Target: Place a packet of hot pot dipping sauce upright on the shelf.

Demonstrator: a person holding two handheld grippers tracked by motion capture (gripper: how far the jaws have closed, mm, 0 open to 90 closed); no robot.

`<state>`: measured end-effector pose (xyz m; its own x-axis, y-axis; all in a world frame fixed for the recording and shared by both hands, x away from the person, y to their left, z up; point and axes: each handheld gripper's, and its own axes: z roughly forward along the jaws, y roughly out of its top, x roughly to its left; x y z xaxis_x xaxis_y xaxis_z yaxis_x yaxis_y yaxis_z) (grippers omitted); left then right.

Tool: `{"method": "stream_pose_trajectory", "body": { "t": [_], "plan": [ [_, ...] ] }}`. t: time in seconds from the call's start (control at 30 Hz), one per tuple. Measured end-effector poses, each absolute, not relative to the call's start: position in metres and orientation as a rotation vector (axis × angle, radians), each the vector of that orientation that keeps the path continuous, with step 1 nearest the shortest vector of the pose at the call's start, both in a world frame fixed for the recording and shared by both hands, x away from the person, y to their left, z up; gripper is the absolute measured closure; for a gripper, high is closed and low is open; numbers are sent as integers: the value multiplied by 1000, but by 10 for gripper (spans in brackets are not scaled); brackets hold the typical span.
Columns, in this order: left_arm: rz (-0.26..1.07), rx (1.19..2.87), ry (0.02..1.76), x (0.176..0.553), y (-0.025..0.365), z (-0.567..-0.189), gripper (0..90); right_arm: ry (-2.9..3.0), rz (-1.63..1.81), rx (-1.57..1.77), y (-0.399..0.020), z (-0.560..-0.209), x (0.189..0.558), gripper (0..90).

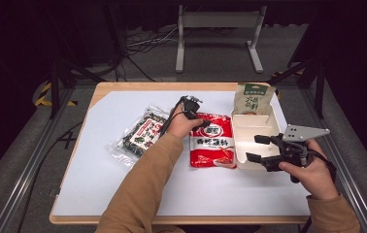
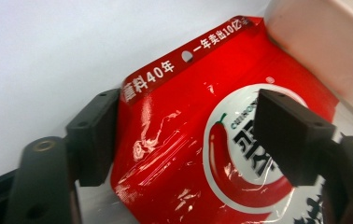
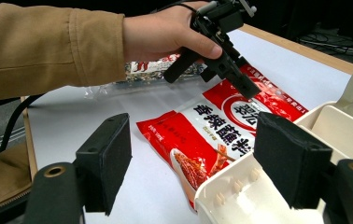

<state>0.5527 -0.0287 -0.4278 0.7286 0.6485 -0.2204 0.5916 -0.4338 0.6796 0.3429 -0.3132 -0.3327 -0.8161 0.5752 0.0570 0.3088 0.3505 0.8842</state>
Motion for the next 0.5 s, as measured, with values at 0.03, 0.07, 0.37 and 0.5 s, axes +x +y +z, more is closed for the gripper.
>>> {"method": "stream_pose_trajectory", "body": {
  "t": [0.03,0.07,0.37,0.5],
  "plan": [
    [95,2146,942,551,-28,-425,315,2353,1451,790,-313,-333,343,283],
    [89,2133,940,550,-27,-424,351,2358,1450,792,-313,-333,343,283],
    [-25,2147,871,538,-32,-420,574,2376,1443,791,-309,-334,343,288],
    [32,2243,836,535,-43,-429,589,2376,1443,787,-309,-334,342,288]
  ]
}}
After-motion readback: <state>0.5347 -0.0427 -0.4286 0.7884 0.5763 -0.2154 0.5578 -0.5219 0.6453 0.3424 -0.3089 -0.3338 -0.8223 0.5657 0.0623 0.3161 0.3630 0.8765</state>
